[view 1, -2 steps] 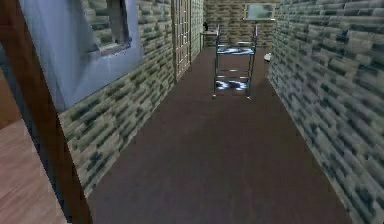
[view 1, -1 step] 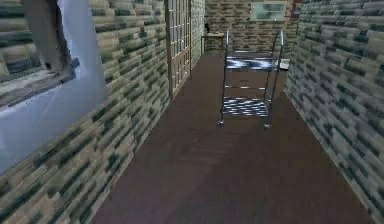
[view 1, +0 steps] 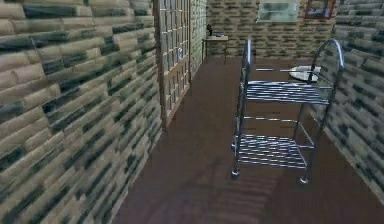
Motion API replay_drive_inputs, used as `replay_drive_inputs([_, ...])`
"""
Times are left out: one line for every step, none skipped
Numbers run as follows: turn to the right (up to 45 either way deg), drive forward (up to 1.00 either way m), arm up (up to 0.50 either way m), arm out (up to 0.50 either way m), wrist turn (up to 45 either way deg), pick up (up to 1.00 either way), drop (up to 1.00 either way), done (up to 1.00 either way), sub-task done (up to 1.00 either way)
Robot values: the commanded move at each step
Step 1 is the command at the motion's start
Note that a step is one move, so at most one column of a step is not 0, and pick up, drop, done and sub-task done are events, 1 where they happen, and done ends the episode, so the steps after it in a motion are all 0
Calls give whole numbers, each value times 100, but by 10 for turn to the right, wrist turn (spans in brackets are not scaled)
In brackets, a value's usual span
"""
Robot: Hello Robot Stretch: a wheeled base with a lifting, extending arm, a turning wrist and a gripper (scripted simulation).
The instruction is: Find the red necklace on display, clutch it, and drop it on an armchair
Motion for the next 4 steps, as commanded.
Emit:
replay_drive_inputs([0, 100, 0, 0, 0, 0, 0, 0, 0])
replay_drive_inputs([-90, 0, 0, 0, 0, 0, 0, 0, 0])
replay_drive_inputs([0, 25, 0, 0, 0, 0, 0, 0, 0])
replay_drive_inputs([90, 0, 0, 0, 0, 0, 0, 0, 0])
